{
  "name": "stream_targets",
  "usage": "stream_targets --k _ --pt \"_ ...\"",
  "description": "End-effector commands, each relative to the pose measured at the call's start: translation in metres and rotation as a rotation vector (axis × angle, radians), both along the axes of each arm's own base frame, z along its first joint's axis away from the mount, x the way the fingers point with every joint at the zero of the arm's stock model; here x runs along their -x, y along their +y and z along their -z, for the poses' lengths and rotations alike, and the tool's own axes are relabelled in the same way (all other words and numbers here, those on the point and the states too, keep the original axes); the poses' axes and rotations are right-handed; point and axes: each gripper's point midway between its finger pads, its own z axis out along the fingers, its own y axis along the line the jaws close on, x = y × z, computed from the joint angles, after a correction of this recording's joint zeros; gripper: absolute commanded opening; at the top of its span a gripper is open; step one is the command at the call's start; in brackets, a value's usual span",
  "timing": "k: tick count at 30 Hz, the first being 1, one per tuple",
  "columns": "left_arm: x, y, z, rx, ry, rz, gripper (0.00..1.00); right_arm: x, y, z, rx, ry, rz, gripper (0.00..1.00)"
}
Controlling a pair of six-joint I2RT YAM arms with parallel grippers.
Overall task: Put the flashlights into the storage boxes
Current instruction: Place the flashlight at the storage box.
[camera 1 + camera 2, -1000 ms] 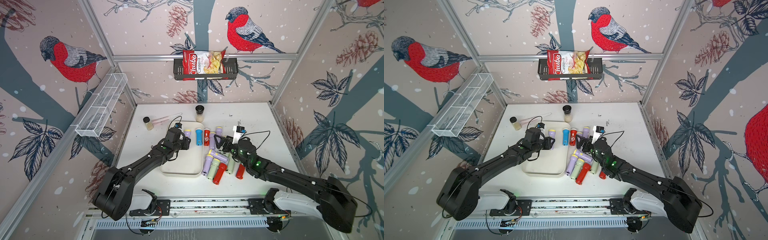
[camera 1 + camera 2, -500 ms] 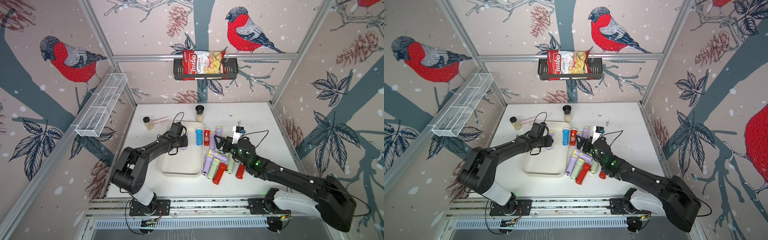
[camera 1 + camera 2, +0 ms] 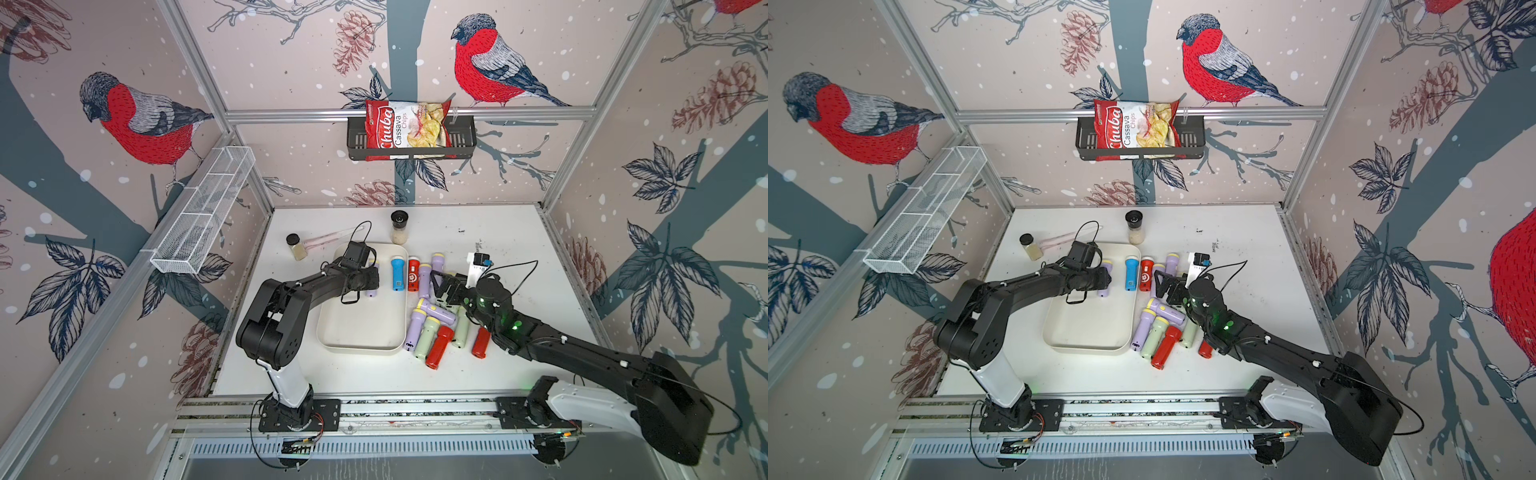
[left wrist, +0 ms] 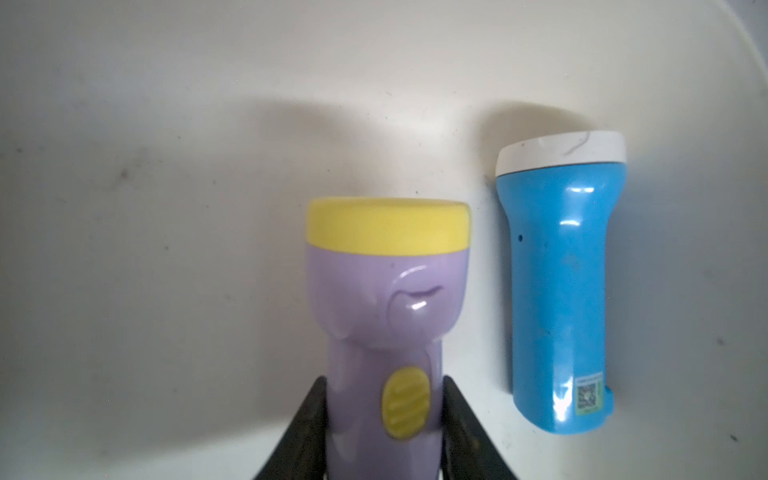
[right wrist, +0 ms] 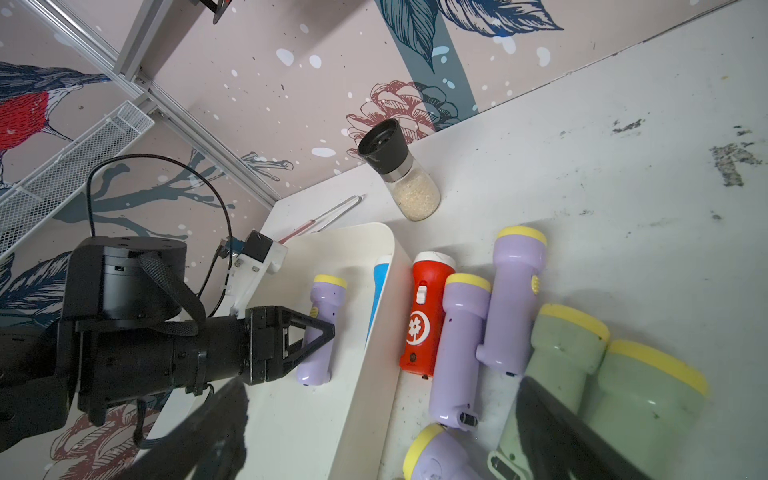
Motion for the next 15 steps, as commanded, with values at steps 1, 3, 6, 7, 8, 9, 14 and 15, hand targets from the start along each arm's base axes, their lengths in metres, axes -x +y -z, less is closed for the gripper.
stream_targets --k 1,3,6,7,8,9,14,15 --pt "-0.013 -0.022 -0.016 0.092 -0.039 0.061 0.34 0.000 0.001 -0.001 -0.004 -0.005 -0.006 0.99" --pt "-0.015 -0.029 -0.015 0.126 -0.027 0.075 0.34 0.000 0.000 -0.001 -0.005 -0.002 -0.003 0.99" --pt "-0.018 -0.035 -0.015 0.157 -0.026 0.082 0.35 0.000 -0.003 -0.001 -0.003 0.001 0.006 1.00" --pt "-0.019 -0.036 -0.015 0.157 -0.027 0.080 0.35 0.000 -0.005 -0.001 -0.002 0.000 0.009 1.00" --pt "-0.021 -0.036 -0.016 0.158 -0.030 0.079 0.35 0.000 -0.006 -0.001 -0.004 -0.001 0.013 1.00" --pt "-0.023 -0.037 -0.016 0.157 -0.031 0.080 0.35 0.000 -0.008 -0.002 -0.007 -0.005 0.017 0.99" --pt "-0.029 -0.041 -0.016 0.165 -0.038 0.093 0.35 0.000 -0.013 -0.005 -0.013 -0.010 0.025 0.99" --pt "-0.029 -0.043 -0.015 0.168 -0.032 0.096 0.35 0.000 -0.013 -0.005 -0.014 -0.009 0.025 0.99"
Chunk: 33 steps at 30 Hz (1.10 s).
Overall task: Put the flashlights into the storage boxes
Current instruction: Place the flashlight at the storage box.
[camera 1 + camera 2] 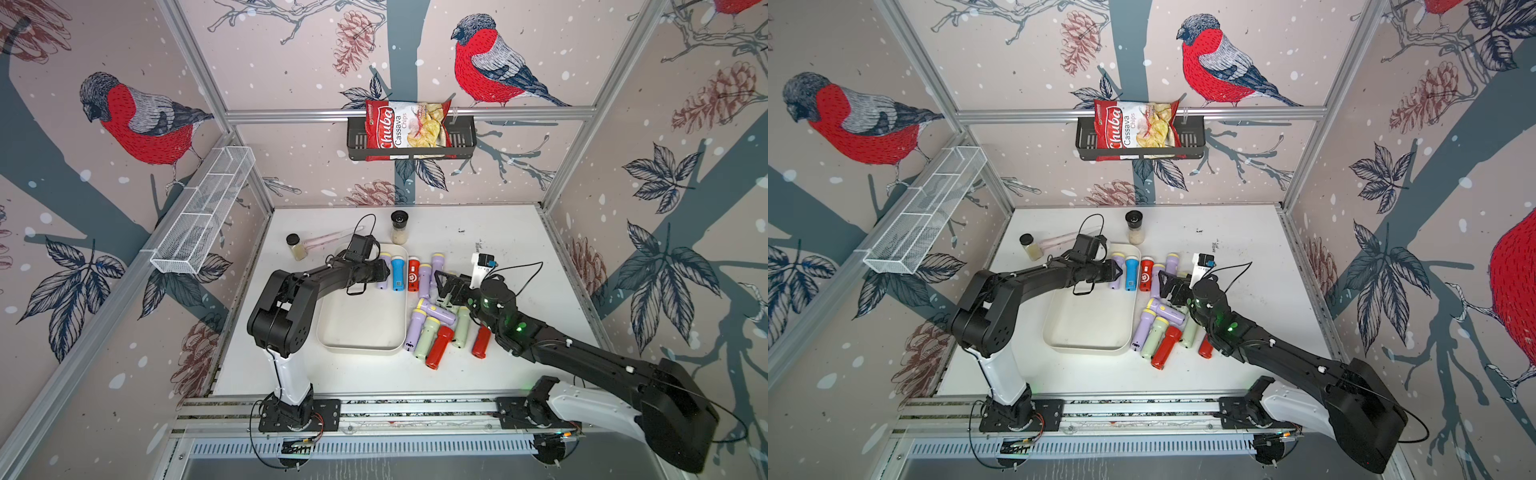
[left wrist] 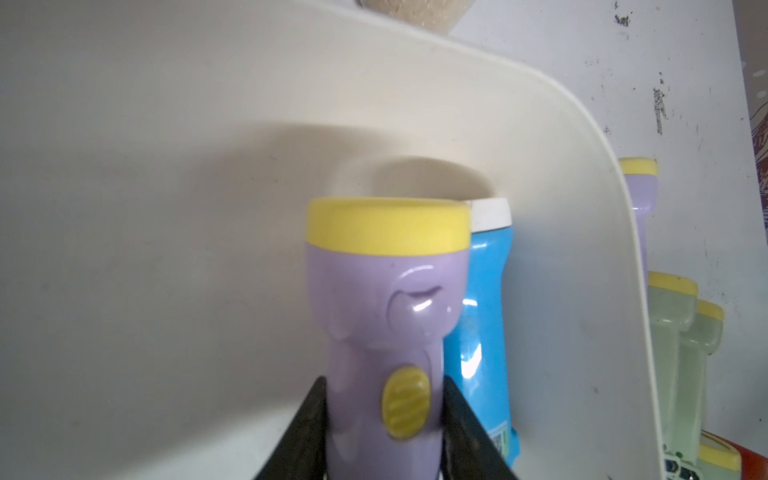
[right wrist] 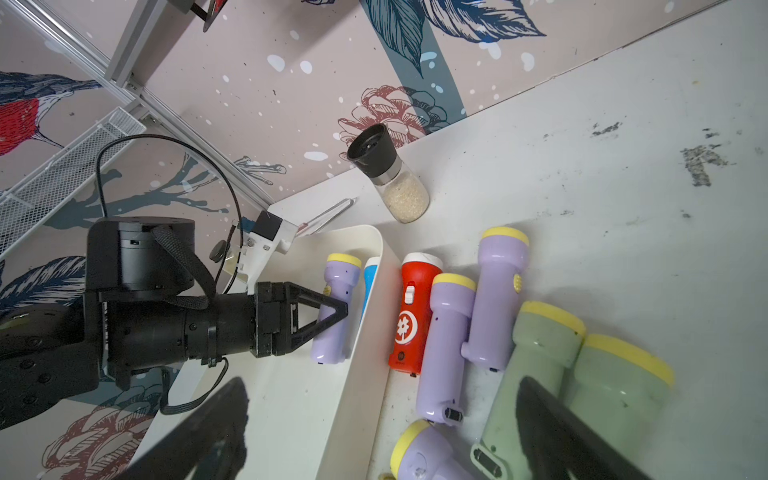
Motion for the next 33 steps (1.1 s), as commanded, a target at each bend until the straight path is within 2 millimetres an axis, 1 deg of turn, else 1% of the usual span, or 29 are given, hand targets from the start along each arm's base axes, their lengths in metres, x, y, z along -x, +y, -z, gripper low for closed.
stream_targets --k 1,6,7,10,13,21,26,30,33 --pt "-0.008 -0.008 -0.006 0.039 -0.022 0.016 0.36 -0.001 -0.001 -0.004 -0.013 -0.008 0.004 1.00" --pt "-0.008 -0.006 -0.003 0.030 -0.013 0.002 0.38 -0.001 -0.002 -0.001 -0.011 0.001 0.004 1.00" --pt "-0.008 -0.006 -0.003 0.029 -0.013 0.000 0.39 -0.001 -0.002 -0.001 -0.011 0.001 0.005 1.00" --pt "-0.009 -0.005 -0.005 0.033 -0.019 -0.008 0.50 -0.001 -0.003 -0.001 -0.012 0.001 0.006 0.99" --pt "-0.008 -0.005 -0.005 0.035 -0.019 -0.008 0.52 -0.001 -0.003 -0.001 -0.011 0.003 0.006 1.00" --pt "-0.007 -0.004 -0.010 0.033 -0.025 -0.008 0.52 -0.001 -0.003 0.000 -0.013 0.007 0.003 0.99" --pt "-0.006 0.000 -0.026 0.024 -0.069 -0.004 0.53 0.000 -0.003 -0.003 -0.010 0.002 -0.007 1.00" --pt "-0.001 0.006 -0.049 0.005 -0.123 -0.015 0.53 0.002 -0.008 -0.004 0.003 0.007 -0.001 1.00" --pt "0.008 0.007 -0.067 -0.035 -0.177 -0.005 0.53 -0.001 -0.016 -0.001 0.060 0.019 0.012 0.99"
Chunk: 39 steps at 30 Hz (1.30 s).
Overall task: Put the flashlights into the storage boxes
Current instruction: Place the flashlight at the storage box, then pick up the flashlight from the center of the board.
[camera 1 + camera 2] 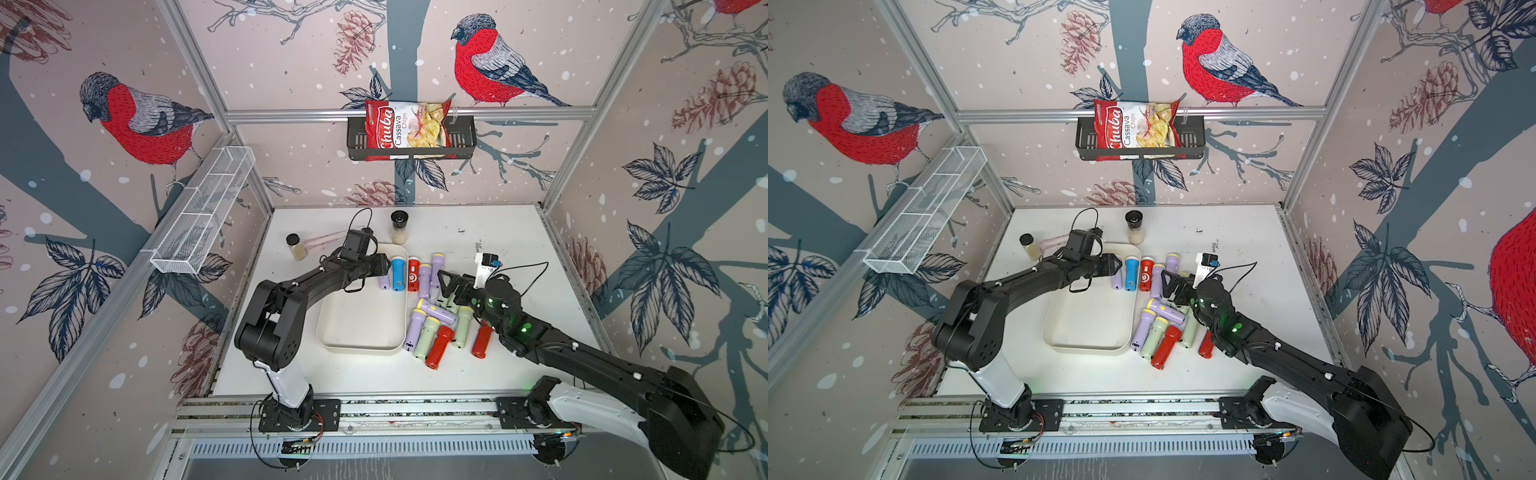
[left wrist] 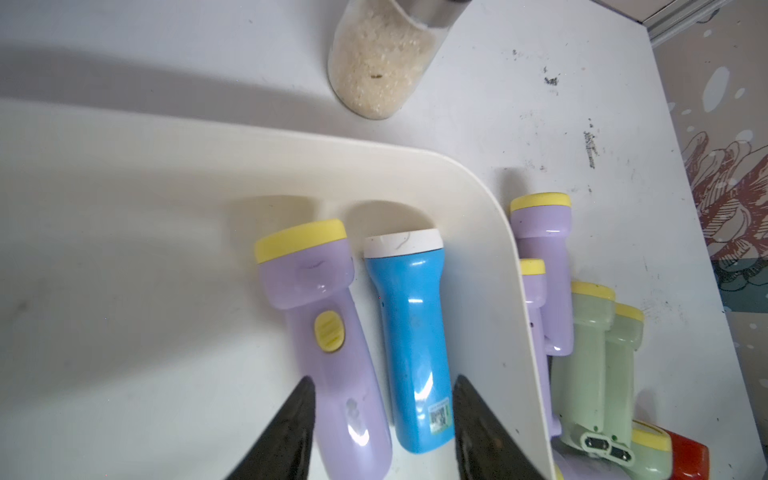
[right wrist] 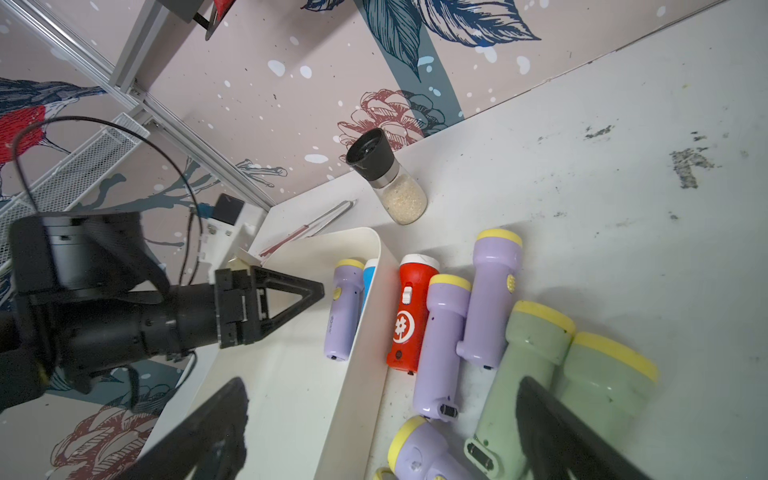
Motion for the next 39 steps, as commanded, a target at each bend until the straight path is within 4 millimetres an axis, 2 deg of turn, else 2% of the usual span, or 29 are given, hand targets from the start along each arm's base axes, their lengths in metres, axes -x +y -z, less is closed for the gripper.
stream_targets --k 1,5,8,11,16,21,25,30,34,39 --pt "0.010 0.002 -0.016 -0.073 -0.063 0.015 0.53 -0.004 -0.010 0.005 0.082 0.024 0.014 0.99" --pt "0.030 -0.010 -0.035 -0.134 -0.132 0.064 0.53 -0.012 -0.032 0.016 0.177 0.102 0.042 1.00" --pt "0.046 -0.020 -0.049 -0.135 -0.187 0.093 0.53 -0.015 -0.040 0.021 0.143 0.166 -0.019 1.00" --pt "0.064 -0.026 -0.057 -0.109 -0.243 0.121 0.53 -0.013 -0.057 0.035 0.098 0.280 -0.030 1.00" --pt "0.088 -0.031 -0.060 -0.078 -0.315 0.149 0.53 0.005 -0.095 0.075 0.131 0.476 0.039 1.00" --pt "0.103 -0.032 -0.050 -0.069 -0.326 0.166 0.52 0.033 -0.101 0.094 0.116 0.559 0.040 1.00" --pt "0.108 -0.034 -0.044 -0.074 -0.330 0.187 0.53 0.056 -0.126 0.117 0.164 0.665 0.159 0.99" --pt "0.108 -0.035 -0.043 -0.079 -0.335 0.196 0.52 0.068 -0.121 0.129 0.129 0.725 0.170 1.00" --pt "0.110 -0.034 -0.049 -0.055 -0.361 0.194 0.52 0.077 -0.123 0.140 0.179 0.777 0.194 0.99" --pt "0.111 -0.033 -0.047 -0.053 -0.358 0.185 0.52 0.087 -0.121 0.156 0.270 0.851 0.179 0.96"
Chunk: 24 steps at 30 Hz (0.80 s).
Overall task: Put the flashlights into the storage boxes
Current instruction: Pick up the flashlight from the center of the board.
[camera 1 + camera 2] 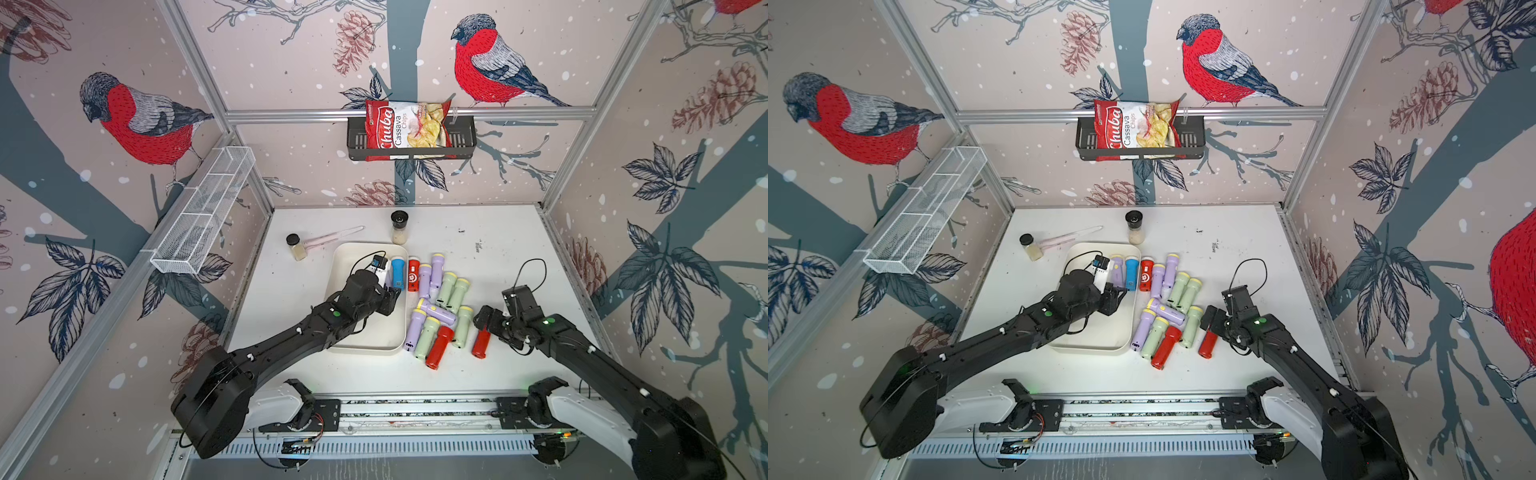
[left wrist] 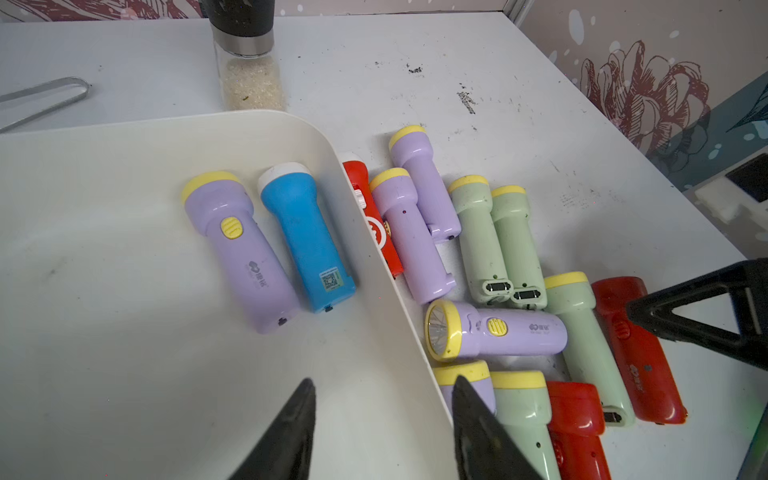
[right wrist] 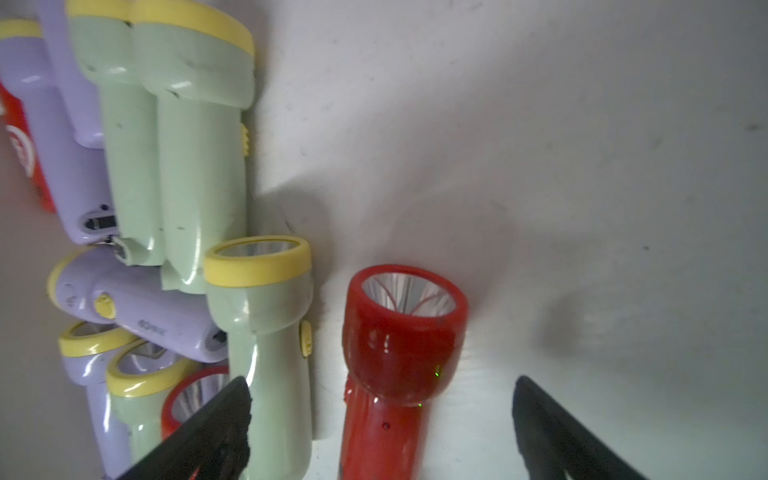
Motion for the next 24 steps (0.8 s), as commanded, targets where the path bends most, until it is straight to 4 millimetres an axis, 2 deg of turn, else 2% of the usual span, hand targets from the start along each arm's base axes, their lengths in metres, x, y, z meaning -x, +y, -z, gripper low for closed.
stream_targets --k 1,7,11,17,19,21,24 --pt "-0.004 -0.004 -0.009 0.032 -0.035 -0.001 0.53 0.007 -0.007 0.011 0.072 0.065 0.007 0.96" --pt "-0.006 -0.004 -0.010 0.029 -0.036 -0.006 0.52 0.014 -0.008 0.030 0.143 0.169 -0.026 0.93" --pt "-0.007 -0.004 -0.011 0.030 -0.041 -0.008 0.52 0.012 -0.006 0.035 0.158 0.181 -0.030 0.90" --pt "-0.008 -0.006 -0.008 0.023 -0.034 -0.006 0.52 -0.006 -0.002 0.027 0.169 0.142 -0.026 0.82" --pt "-0.008 -0.006 -0.007 0.022 -0.031 -0.007 0.52 -0.014 -0.001 0.021 0.175 0.113 -0.032 0.74" --pt "-0.009 -0.006 -0.009 0.024 -0.033 -0.007 0.52 -0.020 -0.001 0.016 0.182 0.096 -0.031 0.69" --pt "-0.009 -0.006 -0.013 0.030 -0.043 -0.007 0.52 -0.025 -0.002 0.015 0.187 0.093 -0.034 0.69"
